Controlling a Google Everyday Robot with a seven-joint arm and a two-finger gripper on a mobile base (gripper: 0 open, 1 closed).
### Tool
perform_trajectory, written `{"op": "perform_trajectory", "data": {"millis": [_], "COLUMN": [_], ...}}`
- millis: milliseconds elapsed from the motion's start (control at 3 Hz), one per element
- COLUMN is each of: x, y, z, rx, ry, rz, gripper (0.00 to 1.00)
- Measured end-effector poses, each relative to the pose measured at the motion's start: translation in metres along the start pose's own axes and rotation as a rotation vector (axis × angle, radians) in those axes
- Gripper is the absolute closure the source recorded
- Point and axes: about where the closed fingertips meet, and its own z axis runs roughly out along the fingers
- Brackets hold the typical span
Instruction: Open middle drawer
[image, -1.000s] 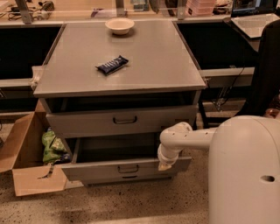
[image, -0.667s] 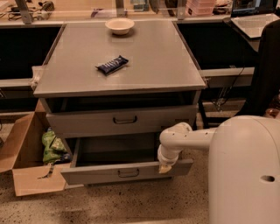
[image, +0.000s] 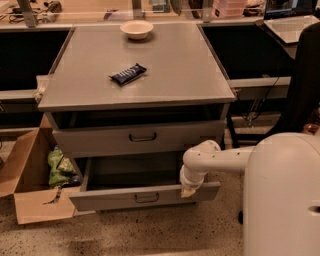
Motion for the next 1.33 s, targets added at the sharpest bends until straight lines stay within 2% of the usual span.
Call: {"op": "perform_trajectory", "data": {"millis": [333,667,1000,1333], "x": [0.0000,0.0000,0.0000,0.0016], "y": [0.0000,0.0000,0.0001,0.0081], "z": [0.0000,0.0000,0.0001,0.0039], "rx": [0.000,0.000,0.000,-0.019], "ry": [0.000,0.000,0.000,-0.005], "rz": [0.000,0.000,0.000,0.003], "gripper": [0.50,0.20,0.00,0.00]}}
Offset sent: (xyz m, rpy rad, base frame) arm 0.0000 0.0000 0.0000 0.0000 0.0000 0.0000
